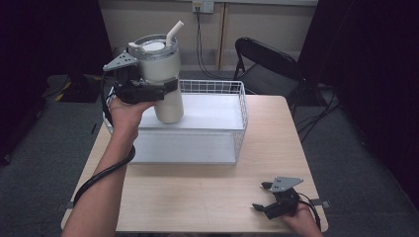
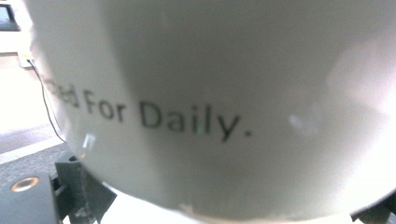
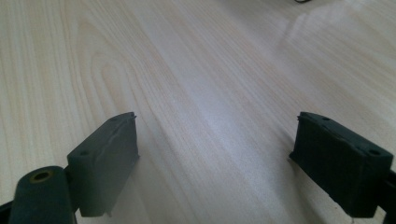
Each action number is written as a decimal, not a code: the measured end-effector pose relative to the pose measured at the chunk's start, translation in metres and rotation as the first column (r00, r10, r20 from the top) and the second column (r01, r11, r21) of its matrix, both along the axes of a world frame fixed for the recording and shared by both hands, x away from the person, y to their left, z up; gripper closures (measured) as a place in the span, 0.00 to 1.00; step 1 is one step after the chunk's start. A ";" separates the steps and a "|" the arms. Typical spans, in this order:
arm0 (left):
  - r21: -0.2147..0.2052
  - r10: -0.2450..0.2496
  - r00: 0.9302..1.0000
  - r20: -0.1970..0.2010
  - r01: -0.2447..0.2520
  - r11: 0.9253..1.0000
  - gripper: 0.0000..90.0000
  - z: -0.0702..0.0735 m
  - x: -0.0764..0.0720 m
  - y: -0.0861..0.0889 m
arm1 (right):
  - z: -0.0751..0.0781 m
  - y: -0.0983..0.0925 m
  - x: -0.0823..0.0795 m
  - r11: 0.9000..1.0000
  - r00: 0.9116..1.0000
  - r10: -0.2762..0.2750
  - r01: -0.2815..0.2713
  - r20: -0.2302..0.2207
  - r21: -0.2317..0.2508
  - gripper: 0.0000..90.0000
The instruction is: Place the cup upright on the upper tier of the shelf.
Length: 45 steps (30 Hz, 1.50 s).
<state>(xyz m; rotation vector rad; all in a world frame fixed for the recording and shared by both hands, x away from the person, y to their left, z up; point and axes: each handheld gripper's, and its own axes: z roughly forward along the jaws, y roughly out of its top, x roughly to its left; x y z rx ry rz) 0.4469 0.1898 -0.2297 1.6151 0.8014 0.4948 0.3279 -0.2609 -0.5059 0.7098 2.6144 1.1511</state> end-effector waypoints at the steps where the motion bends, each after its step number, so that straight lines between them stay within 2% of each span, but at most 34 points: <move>1: 0.010 -0.001 1.000 0.000 0.001 1.000 0.10 0.000 0.001 0.000 | 0.000 0.000 0.000 1.000 1.000 0.000 0.000 0.000 0.000 0.15; 11: 0.014 0.011 1.000 -0.002 -0.011 1.000 0.10 -0.004 0.009 -0.004 | 0.000 0.000 0.000 1.000 1.000 0.000 0.000 0.000 -0.001 0.15; 25: 0.030 0.023 1.000 0.012 -0.024 0.999 0.10 -0.013 0.020 -0.020 | 0.000 0.000 0.000 1.000 1.000 -0.001 0.001 0.000 0.000 0.15; 40: 0.027 0.059 0.998 0.010 -0.060 0.998 0.10 -0.023 0.026 -0.019 | 0.000 0.000 0.000 1.000 1.000 0.000 0.000 0.000 0.000 0.15; 45: 0.012 0.069 0.998 0.010 -0.069 0.998 0.10 -0.026 0.028 -0.017 | 0.000 0.000 0.000 1.000 1.000 0.000 0.000 0.000 0.000 0.15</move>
